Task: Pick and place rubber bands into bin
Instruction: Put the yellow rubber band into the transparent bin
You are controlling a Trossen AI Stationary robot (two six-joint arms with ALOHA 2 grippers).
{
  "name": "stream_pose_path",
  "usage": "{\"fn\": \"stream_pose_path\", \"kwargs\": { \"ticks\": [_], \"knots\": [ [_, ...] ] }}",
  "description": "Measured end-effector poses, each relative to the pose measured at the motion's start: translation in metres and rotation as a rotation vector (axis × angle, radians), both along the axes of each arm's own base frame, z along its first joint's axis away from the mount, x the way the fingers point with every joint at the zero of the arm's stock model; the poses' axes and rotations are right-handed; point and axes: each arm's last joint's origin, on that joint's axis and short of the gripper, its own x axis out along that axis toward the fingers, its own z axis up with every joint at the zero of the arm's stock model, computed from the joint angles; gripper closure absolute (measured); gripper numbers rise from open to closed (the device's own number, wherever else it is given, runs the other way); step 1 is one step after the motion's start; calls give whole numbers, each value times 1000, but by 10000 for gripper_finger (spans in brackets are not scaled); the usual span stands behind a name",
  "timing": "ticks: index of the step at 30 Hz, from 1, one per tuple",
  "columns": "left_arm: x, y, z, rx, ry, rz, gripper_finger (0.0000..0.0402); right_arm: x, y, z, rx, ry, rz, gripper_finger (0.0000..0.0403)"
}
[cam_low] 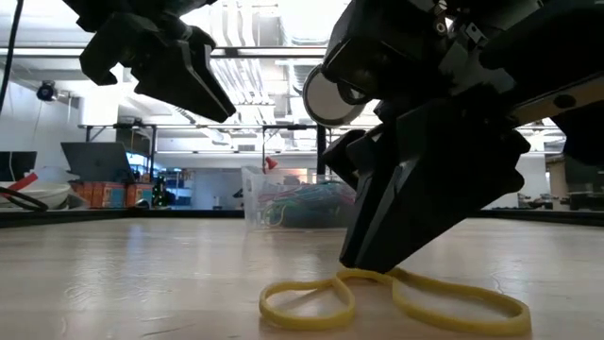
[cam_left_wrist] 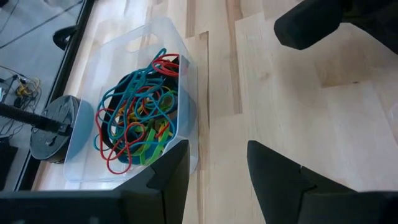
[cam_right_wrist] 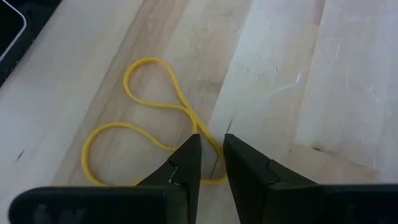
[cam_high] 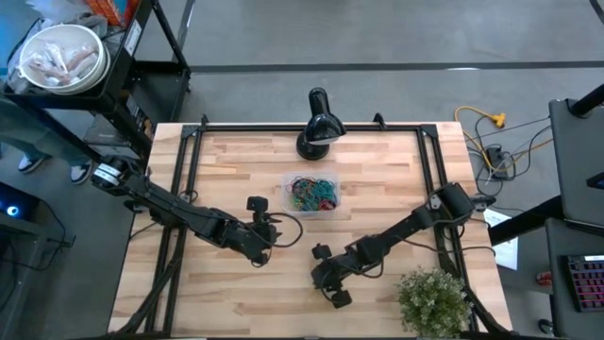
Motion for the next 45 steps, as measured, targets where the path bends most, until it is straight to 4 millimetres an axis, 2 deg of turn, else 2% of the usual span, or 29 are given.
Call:
{"fn": "stream_pose_path", "kwargs": {
  "ticks": [8, 13, 16, 25, 34, 45],
  "knots": [
    [0, 0, 0, 0, 0, 0, 256, -2, -2, -2, -25, 20, -23, 344],
    [0, -1, 0, 0, 0, -4, 256, -2, -2, -3, -64, 5, -2, 383],
    [0, -1, 0, 0, 0, -4, 256, -2, -1, -2, -78, -2, 0, 393],
    [0, -1, 0, 0, 0, -5, 256, -1, 3, 12, -151, -59, 43, 395],
    [0, -2, 0, -1, -2, -6, 256, -8, -2, 48, -265, -144, -6, 395],
    [0, -2, 0, -2, -5, -6, 256, -13, -10, 96, -510, -325, -45, 395]
  ]
}}
